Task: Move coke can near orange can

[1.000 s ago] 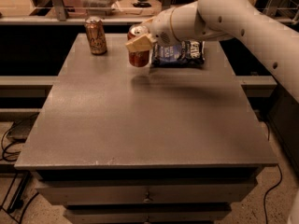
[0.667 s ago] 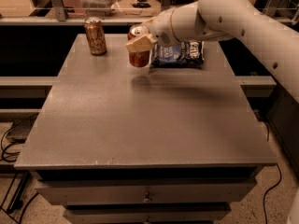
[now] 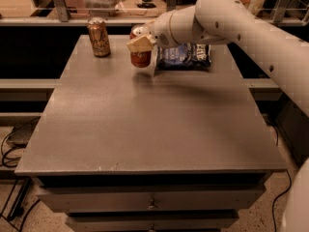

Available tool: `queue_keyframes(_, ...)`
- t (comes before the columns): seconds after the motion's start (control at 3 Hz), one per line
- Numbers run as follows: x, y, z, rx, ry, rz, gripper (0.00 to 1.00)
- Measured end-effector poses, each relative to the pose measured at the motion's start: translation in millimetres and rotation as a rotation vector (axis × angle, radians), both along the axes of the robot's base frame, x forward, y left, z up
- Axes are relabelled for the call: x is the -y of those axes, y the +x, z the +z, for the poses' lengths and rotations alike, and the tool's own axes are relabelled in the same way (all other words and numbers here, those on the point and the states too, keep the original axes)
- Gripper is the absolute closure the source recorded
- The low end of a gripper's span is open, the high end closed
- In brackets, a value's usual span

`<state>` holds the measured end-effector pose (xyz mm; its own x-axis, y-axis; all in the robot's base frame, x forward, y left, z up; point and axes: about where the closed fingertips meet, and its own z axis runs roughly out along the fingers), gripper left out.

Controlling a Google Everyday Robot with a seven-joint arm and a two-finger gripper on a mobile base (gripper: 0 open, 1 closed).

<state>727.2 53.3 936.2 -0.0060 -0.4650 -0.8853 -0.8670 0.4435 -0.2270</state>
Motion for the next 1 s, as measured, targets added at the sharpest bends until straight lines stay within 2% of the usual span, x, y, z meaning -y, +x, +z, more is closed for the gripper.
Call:
queue_keyframes(0.33, -15, 21, -5, 0.004, 0.020, 0.004, 1.00)
queue_keyframes(0.67, -26, 42, -15, -0.007, 0.033, 0.003, 0.82)
queue_keyframes(1.0, -40, 58, -22, -0.018, 0.046, 0.016, 0.59)
